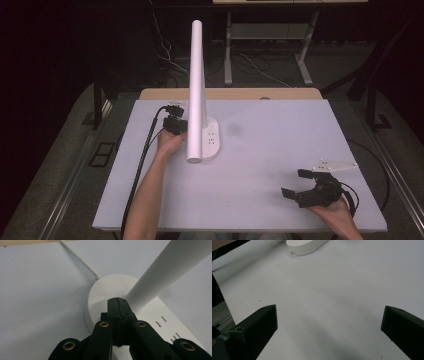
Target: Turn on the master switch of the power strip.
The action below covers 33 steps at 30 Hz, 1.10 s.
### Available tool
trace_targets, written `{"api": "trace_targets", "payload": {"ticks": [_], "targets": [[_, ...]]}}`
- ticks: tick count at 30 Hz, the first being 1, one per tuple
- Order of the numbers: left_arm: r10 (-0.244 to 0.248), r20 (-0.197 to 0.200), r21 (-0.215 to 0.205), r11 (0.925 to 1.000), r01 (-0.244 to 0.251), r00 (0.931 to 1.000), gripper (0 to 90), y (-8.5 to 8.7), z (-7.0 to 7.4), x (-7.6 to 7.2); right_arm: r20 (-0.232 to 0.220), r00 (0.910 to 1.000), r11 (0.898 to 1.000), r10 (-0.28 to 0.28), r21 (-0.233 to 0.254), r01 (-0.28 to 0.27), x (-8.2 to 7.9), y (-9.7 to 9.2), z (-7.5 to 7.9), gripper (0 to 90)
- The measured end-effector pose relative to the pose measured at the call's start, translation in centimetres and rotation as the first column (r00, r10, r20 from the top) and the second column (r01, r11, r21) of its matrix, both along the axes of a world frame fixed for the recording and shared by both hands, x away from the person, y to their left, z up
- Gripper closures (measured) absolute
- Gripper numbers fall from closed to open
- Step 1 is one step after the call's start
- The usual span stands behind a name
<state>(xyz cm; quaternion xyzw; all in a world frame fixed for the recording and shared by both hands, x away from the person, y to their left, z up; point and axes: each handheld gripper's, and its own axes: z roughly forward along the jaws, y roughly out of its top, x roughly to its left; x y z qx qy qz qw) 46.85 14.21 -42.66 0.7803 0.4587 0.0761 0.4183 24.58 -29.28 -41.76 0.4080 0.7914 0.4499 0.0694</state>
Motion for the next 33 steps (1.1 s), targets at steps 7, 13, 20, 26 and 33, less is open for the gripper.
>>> {"api": "trace_targets", "payload": {"ticks": [7,13,20,26,33], "targets": [[-0.005,0.000,0.010,0.9999,0.005,1.0000,90.0,-0.2,-0.1,0.1,0.003,1.0000,1.000,0.003,-0.005,-0.003,-0.1,0.1,0.1,0.2],[0.008,-0.013,0.065,0.9979,-0.007,0.9999,90.0,-0.8,0.3,0.2,0.009,0.9999,1.000,0.006,-0.009,-0.006,-0.1,0.1,0.1,0.2],[0.020,-0.018,0.091,0.9957,-0.019,0.9996,90.0,-1.1,0.4,0.1,0.012,0.9999,1.000,0.010,-0.010,-0.010,-0.1,0.2,0.3,0.2],[0.028,-0.020,0.082,0.9963,-0.026,0.9994,90.0,-1.1,0.4,0.1,0.015,0.9999,1.000,0.008,-0.010,-0.008,0.0,0.1,0.2,0.2],[0.040,-0.025,0.060,0.9974,-0.038,0.9989,90.0,-0.9,0.5,0.1,0.003,1.0000,1.000,0.005,-0.007,-0.005,0.0,0.1,0.1,0.2]]}}
